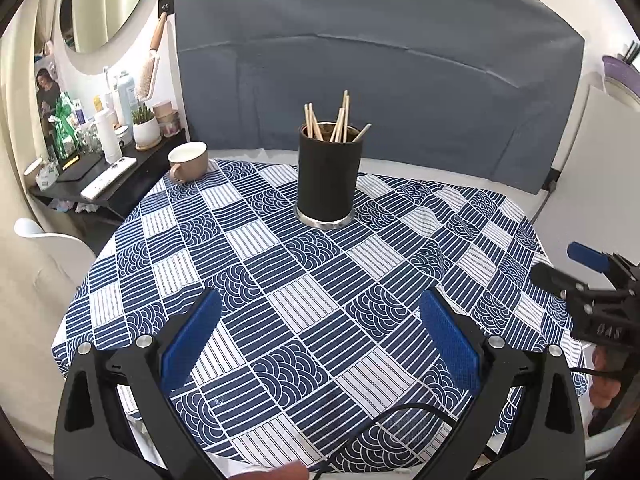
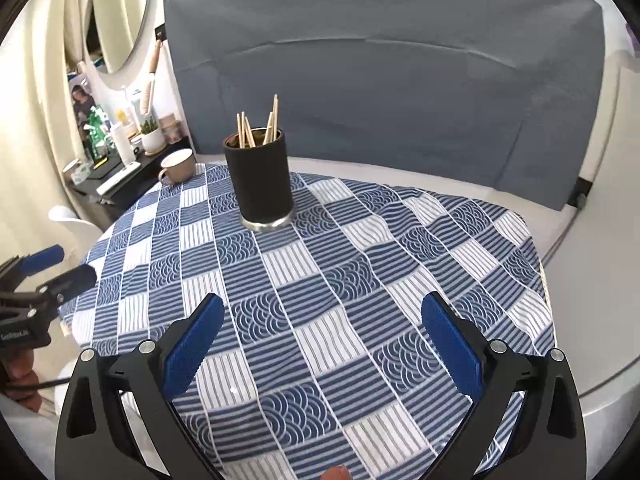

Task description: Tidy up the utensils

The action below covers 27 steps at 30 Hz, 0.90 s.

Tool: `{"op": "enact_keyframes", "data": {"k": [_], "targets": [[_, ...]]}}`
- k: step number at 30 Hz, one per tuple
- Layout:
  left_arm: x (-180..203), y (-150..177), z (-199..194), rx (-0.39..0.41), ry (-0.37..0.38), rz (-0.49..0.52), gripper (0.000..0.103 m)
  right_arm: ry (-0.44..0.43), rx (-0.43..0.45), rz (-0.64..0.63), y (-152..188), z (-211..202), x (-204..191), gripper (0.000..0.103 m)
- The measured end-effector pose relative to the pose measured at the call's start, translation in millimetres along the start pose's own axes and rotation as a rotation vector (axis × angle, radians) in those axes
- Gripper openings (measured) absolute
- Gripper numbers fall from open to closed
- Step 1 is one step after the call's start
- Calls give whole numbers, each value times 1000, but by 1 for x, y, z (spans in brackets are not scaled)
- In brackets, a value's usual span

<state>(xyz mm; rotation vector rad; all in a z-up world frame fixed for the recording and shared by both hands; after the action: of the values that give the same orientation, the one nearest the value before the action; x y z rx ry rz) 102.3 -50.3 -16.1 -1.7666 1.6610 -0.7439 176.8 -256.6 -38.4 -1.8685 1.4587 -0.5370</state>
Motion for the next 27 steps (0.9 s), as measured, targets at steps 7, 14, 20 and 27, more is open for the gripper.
{"op": "enact_keyframes", "data": {"k": [7,14,20,27], "targets": [[19,7,2,-25,14,19,97,9,7,-28,12,-7,-1,95],[26,13,5,-42,16,23,97,0,-11,-45,15,-2,1,95],[26,12,6,-45,8,17,97,-11,-28,2,15,3,12,95],[28,12,9,-53,4,16,97,-5,-29,3,13,5,17,95]]}}
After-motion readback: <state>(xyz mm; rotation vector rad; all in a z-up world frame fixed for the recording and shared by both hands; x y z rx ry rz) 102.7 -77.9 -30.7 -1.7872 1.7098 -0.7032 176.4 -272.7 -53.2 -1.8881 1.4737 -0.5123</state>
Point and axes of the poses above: each gripper's, at about its wrist camera, not at the fingertips, and z roughly the way its jaws point, x to its right, y to its underside, the point moved 5 cm from there along z, roughly the way its jaws point, and after that the axes turned 4 degrees about -y, right-handed, at the moved point
